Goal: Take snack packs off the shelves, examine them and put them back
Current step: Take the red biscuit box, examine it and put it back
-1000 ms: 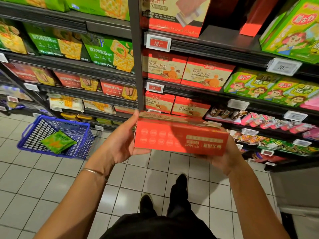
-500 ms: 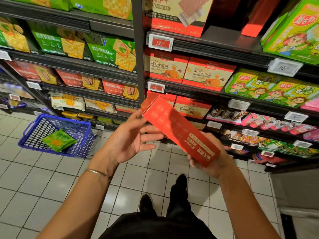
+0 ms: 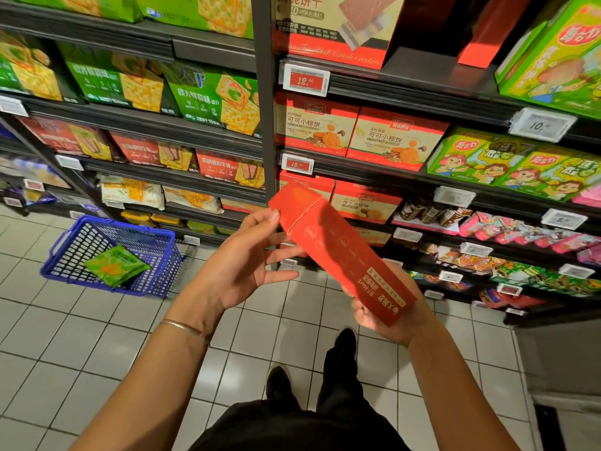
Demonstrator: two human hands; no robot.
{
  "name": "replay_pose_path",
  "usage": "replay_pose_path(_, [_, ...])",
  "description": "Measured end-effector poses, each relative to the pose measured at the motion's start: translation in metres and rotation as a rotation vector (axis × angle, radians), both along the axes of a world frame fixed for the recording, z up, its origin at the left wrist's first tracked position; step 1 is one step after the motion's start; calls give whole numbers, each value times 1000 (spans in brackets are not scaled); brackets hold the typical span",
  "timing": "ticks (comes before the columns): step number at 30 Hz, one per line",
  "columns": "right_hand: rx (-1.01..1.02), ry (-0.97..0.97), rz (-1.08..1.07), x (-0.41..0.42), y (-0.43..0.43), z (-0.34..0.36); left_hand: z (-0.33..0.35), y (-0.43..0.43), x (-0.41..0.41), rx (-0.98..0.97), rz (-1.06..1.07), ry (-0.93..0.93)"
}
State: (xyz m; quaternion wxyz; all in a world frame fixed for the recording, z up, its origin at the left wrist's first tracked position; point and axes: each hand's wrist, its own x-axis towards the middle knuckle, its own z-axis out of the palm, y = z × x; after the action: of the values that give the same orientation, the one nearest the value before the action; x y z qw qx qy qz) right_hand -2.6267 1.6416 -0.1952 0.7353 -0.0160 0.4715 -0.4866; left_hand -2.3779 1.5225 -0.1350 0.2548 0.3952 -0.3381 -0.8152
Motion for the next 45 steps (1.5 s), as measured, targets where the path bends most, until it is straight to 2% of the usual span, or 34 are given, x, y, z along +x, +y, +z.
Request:
replay_pose_path(3, [-179, -19, -70, -7, 1, -1, -4, 0, 8, -67, -118, 83])
replay_pose_path(6, [-283, 167, -93, -18, -1, 0, -5, 2, 15, -157, -237, 99])
replay_pose_path(8, [-270, 326, -69, -21, -1, 2, -5, 6, 11, -249, -280, 67])
replay_pose_path(11, [-277, 472, -50, -22, 0, 1, -11, 13, -1, -450, -236, -98])
replay_pose_path(13, [-288, 460, -80, -22, 0, -1, -16, 16, -6, -485, -190, -162])
replay_pose_path(19, [-363, 436, -148, -25, 0, -10, -20, 17, -2, -574, -191, -170])
replay_pose_path(23, [-439, 462, -105, -27, 0, -15, -21, 14, 1, -584, -157, -200])
replay_pose_path(28, [-479, 514, -27, -28, -1, -11, -22, 10, 7, -589, -166, -146])
replay_pose_path(31, [-437, 520, -6, -28, -4, 7, -26, 5, 11, -461, -173, -85])
replay_pose_path(34, [-321, 321, -41, -22, -12, 37, -31, 2, 14, -166, -52, -18])
replay_pose_path(36, [-362, 351, 11, -21, -18, 48, -36, -1, 17, 39, -27, 19])
replay_pose_path(37, [-393, 435, -17, -21, -18, 51, -38, -1, 17, 118, -35, 46])
replay_pose_path(45, [-395, 605, -23, -7, -35, 68, -49, 10, 4, 480, -115, 152])
